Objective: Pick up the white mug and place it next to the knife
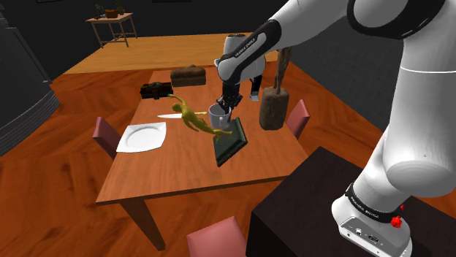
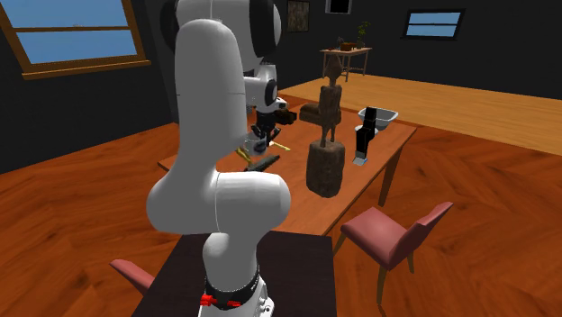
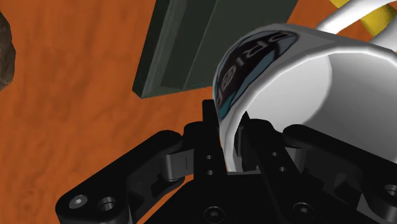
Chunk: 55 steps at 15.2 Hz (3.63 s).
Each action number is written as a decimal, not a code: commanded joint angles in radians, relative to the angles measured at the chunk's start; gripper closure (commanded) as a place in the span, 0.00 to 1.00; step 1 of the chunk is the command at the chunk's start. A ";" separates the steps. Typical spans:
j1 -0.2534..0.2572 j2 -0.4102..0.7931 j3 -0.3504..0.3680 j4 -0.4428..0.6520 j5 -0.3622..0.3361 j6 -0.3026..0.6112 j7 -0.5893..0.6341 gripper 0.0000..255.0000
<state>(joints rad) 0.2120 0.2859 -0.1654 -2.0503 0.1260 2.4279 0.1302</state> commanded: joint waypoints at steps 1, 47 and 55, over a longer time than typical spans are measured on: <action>0.017 0.060 0.012 0.086 0.000 -0.025 0.034 1.00; 0.081 0.905 0.070 1.176 0.000 -0.264 0.233 1.00; 0.080 0.906 0.070 1.178 0.000 -0.265 0.232 0.00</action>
<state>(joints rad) 0.2919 1.1914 -0.0960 -0.8715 0.1258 2.1626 0.3623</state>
